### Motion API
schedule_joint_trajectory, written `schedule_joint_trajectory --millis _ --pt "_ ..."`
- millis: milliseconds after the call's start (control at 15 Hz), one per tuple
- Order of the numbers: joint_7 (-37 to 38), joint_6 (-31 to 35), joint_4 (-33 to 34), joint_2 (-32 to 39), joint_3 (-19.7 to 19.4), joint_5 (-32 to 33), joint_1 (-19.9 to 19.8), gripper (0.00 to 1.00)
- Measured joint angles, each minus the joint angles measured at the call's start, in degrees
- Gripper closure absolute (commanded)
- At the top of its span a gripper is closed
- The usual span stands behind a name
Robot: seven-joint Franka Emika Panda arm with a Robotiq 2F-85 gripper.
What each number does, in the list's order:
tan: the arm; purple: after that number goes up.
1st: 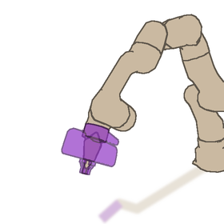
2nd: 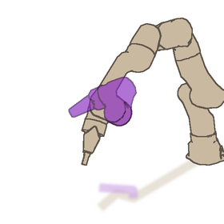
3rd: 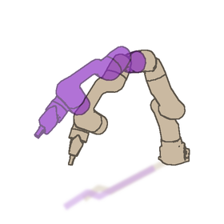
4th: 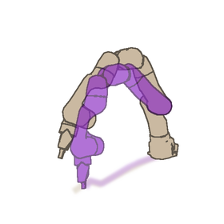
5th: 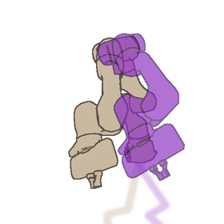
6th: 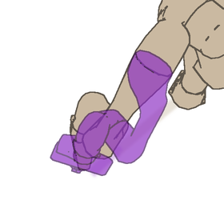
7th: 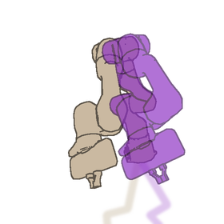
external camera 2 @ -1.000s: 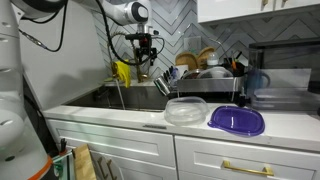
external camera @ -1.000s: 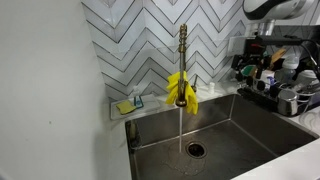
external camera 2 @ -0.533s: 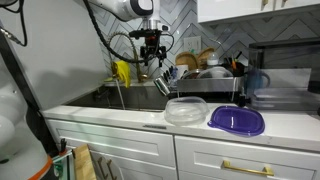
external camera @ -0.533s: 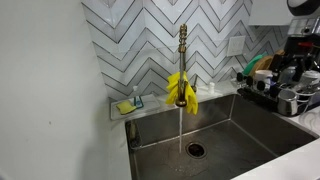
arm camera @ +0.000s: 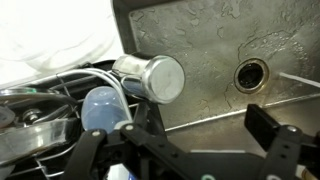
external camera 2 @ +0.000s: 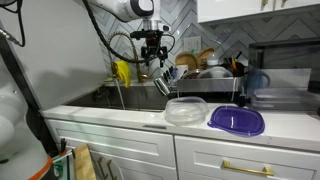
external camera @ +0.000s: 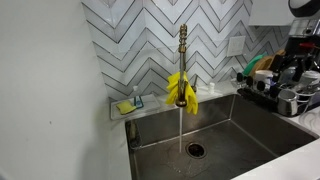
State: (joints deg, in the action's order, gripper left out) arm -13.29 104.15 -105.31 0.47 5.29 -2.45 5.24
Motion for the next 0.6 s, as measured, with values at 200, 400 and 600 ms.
schedule_joint_trajectory --millis 200,400,600 --pt "-7.9 -1.3 -0.1 -0.2 -1.3 0.9 -1.0 0.00" --pt "-18.4 -3.1 -0.2 -1.2 -4.0 2.2 -3.4 0.00" --pt "-29.7 -3.8 -0.6 -2.9 -7.0 3.4 -5.9 0.00"
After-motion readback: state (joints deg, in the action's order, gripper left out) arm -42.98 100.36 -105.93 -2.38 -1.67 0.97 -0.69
